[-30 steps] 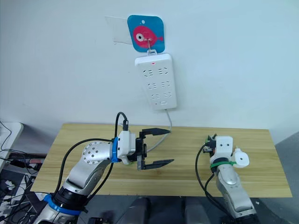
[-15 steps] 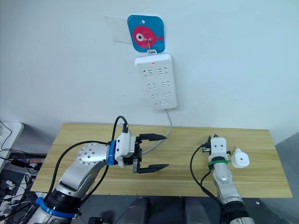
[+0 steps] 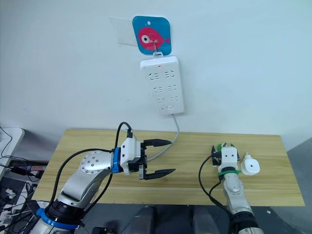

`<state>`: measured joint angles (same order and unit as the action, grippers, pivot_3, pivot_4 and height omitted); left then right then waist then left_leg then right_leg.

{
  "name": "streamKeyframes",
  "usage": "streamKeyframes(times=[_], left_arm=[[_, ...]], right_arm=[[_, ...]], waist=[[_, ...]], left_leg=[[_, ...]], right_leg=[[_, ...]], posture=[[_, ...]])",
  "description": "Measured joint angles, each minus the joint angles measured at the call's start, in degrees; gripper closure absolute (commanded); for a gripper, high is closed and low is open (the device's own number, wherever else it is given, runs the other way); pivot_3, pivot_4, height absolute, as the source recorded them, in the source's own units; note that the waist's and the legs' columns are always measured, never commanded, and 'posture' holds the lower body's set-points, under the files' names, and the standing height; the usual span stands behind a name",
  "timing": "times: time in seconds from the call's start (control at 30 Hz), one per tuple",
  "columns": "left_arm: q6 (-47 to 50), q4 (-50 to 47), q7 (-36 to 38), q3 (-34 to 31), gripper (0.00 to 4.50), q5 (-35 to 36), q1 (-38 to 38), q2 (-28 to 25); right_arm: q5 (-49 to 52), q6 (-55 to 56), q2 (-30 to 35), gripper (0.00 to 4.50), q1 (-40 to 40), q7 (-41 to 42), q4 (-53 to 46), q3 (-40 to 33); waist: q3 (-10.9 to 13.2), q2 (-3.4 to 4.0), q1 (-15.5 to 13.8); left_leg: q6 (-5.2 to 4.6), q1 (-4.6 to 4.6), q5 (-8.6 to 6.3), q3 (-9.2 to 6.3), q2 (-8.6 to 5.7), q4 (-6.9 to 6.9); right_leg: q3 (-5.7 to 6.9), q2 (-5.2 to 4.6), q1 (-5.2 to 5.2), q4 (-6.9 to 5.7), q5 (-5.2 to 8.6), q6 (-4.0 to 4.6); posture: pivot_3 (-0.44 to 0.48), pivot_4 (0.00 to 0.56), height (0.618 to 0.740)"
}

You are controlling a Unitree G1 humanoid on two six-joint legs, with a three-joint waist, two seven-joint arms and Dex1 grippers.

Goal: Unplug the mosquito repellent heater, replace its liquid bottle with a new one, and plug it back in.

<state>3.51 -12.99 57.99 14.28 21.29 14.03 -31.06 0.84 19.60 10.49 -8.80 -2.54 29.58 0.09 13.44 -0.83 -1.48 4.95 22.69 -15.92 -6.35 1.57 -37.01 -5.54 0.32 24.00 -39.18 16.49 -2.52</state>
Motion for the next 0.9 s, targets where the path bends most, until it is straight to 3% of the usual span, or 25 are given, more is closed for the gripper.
streamKeyframes(times=[0.17, 0.37, 0.5, 0.6, 0.73, 0.9], left_arm=[[1.2, -0.1, -1.7, -1.2, 0.0, 0.0, -0.5, 0.1], [3.0, -4.8, -6.5, -3.0, 0.0, -0.7, -6.4, 0.2], [3.7, -7.1, -11.9, -5.0, 0.0, -2.8, -9.9, 1.4], [4.7, -10.2, -19.5, -9.3, 0.0, -5.1, -15.1, 3.4], [6.7, -11.6, -27.7, -14.5, 0.0, -6.1, -21.8, 7.3], [4.5, -11.2, -28.5, -17.9, 0.0, -5.9, -28.2, 7.4]], right_arm=[[1.2, -3.5, 0.0, 0.01, 6.9, 3.6, -9.9, 0.0], [6.7, -18.7, 1.6, 0.01, 19.8, 7.7, -38.4, -0.1], [10.8, -30.5, 6.1, 0.01, 22.5, 11.2, -54.7, 0.0], [15.4, -38.4, 13.2, 0.01, 20.7, 18.4, -62.3, 1.3], [20.0, -44.4, 16.0, 0.01, 12.0, 25.2, -62.5, 2.4], [22.7, -47.4, 16.5, 0.01, 3.4, 31.3, -60.3, 4.5]], waist=[[0.0, 0.01, -0.1], [0.0, 0.08, -0.1], [0.1, 0.12, -0.1], [0.3, -0.03, -0.1], [0.4, -0.2, -0.6], [0.5, -0.29, -2.6]], left_leg=[[0.0, 0.02, 0.0, -0.02, 0.01, 0.0], [0.0, -0.03, 0.0, -0.1, 0.03, -0.02], [0.0, -0.6, 0.0, -0.11, 0.04, 0.02], [-0.01, -0.76, -0.01, -0.08, 0.06, 0.02], [-0.01, -0.75, -0.01, -0.13, 0.07, 0.01], [-0.01, -0.73, -0.02, -0.08, 0.04, 0.05]], right_leg=[[0.0, -0.01, 0.01, -0.01, 0.0, 0.0], [0.01, -0.02, -0.05, -0.07, 0.01, -0.01], [0.0, 0.01, -0.67, 0.14, 0.04, -0.05], [-0.03, 0.01, -0.82, 0.19, 0.07, -0.09], [0.03, 0.02, -0.83, 0.19, 0.04, -0.05], [0.02, 0.0, -0.79, 0.22, 0.03, -0.03]], posture=[[0.237, 0.235, 0.74], [0.258, 0.242, 0.74], [0.264, 0.248, 0.74], [0.287, 0.247, 0.74], [0.315, 0.251, 0.74], [0.339, 0.248, 0.74]])
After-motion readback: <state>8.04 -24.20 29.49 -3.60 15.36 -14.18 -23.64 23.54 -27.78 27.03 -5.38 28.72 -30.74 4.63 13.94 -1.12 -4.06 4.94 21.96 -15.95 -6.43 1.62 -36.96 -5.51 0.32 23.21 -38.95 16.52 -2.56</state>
